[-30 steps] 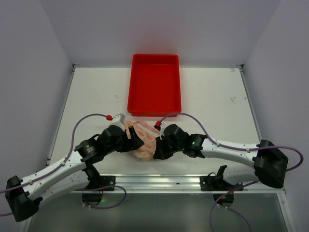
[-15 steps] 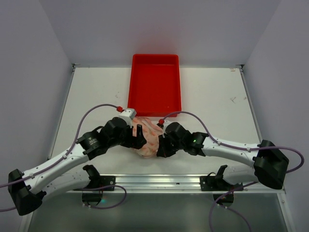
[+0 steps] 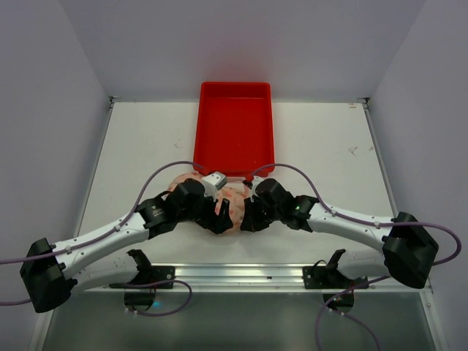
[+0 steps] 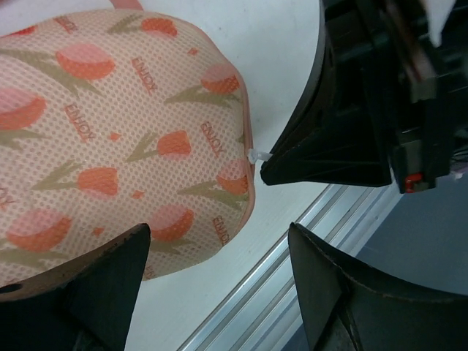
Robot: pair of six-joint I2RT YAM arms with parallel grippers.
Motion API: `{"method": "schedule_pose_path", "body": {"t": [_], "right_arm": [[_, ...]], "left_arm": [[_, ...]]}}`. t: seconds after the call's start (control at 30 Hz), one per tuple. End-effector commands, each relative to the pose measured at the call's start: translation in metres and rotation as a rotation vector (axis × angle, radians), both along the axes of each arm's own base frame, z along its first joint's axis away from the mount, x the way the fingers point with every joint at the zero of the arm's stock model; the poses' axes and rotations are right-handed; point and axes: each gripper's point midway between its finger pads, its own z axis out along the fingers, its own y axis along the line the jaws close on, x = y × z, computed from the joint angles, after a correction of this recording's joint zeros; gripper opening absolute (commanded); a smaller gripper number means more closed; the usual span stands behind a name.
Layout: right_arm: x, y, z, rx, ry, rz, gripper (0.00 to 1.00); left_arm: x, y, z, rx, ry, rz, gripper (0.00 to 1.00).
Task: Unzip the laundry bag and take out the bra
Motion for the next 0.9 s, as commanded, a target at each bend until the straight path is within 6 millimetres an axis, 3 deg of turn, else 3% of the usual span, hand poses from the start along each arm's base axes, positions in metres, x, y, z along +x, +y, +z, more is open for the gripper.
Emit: {"method": "schedule_pose_path", "body": {"t": [0.0, 0.27, 0.4, 0.5, 0.6, 0.63, 0.73, 0.87], "right_arm": [[0.005, 0.011, 0.026, 0.074, -0.043, 0.031, 0.0], [0.004, 0.012, 0.029, 0.098, -0.031, 0.029, 0.0], [0.003, 0.012, 0.03, 0.105, -0.024, 0.029, 0.0], [0.001, 0.011, 0.031, 0.112, -0.023, 0.026, 0.0], [0.001, 0.008, 0.032, 0.116, -0.029, 0.018, 0.0], [0.004, 0.005, 0.031, 0.112, -0.035, 0.002, 0.0], [0.015, -0.008, 0.03, 0.116, -0.039, -0.058, 0.0], [0.041, -0.047, 0.024, 0.083, -0.042, -0.216, 0.0]], "left_arm": [[0.002, -0.021, 0.01, -0.057, -0.06, -0.066, 0.79], [0.002, -0.038, -0.017, 0.056, -0.105, -0.051, 0.76], [0.013, -0.035, -0.031, 0.154, -0.146, 0.019, 0.69], [0.02, -0.023, -0.044, 0.239, -0.145, 0.089, 0.58], [0.018, -0.019, -0.049, 0.253, -0.148, 0.098, 0.31], [0.016, -0.02, -0.047, 0.245, -0.153, 0.091, 0.17], [0.007, -0.017, -0.048, 0.228, -0.145, 0.061, 0.0], [-0.017, -0.016, -0.051, 0.164, -0.108, -0.019, 0.0]]}}
